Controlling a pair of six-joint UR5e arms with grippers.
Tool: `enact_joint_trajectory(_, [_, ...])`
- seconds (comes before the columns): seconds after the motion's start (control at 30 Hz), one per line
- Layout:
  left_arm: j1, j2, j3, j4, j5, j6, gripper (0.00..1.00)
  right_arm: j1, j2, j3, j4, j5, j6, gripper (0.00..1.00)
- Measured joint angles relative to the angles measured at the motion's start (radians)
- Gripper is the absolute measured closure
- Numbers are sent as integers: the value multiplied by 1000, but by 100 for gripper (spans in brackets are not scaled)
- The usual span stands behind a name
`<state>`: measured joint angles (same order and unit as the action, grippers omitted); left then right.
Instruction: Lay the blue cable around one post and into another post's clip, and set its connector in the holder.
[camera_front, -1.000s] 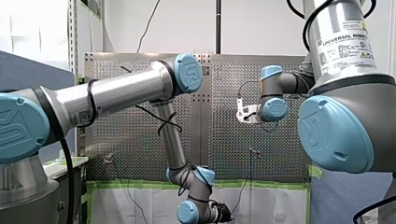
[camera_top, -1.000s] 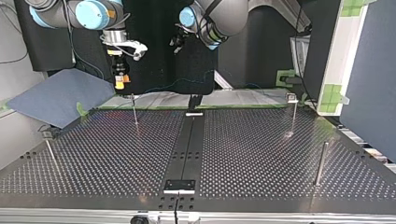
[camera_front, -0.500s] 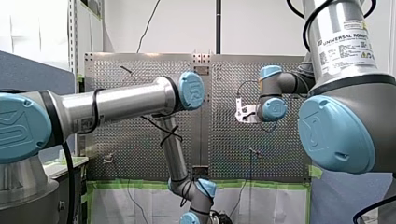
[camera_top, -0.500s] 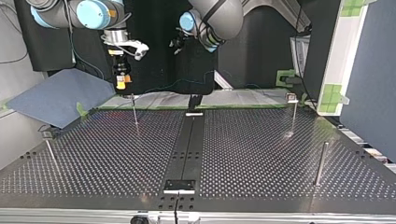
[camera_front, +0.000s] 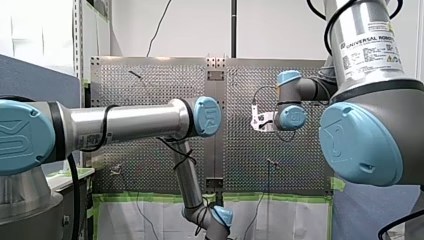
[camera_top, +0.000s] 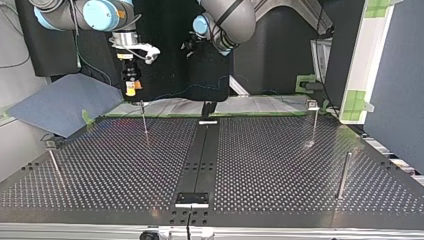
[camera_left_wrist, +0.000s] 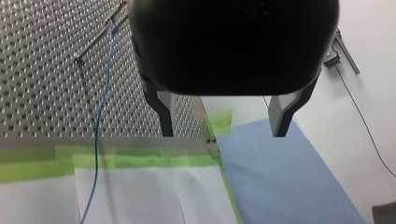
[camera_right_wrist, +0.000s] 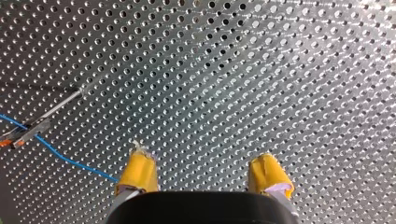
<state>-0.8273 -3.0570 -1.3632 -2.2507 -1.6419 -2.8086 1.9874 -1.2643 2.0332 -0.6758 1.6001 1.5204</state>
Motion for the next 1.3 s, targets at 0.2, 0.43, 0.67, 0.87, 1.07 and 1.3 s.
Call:
enact_joint_trajectory(0.2, [3,0,48,-39,18,31,1,2,2,0,-4,0,0,2])
enact_joint_trajectory(0.43, [0,17,105,-58,22,79,1,3,3,0,-5,0,0,2])
enact_joint_trajectory(0.67, [7,19,162,-51,-13,88,1,4,4,0,-4,-1,0,2])
enact_joint_trajectory(0.87, [10,19,208,-41,-53,90,1,5,5,4,-6,-2,1,2])
enact_joint_trajectory(1.07, [12,18,252,-39,-67,90,1,5,5,5,-7,-2,4,2])
enact_joint_trajectory(1.3, [23,18,314,-28,-103,91,1,1,5,5,-8,-2,5,2])
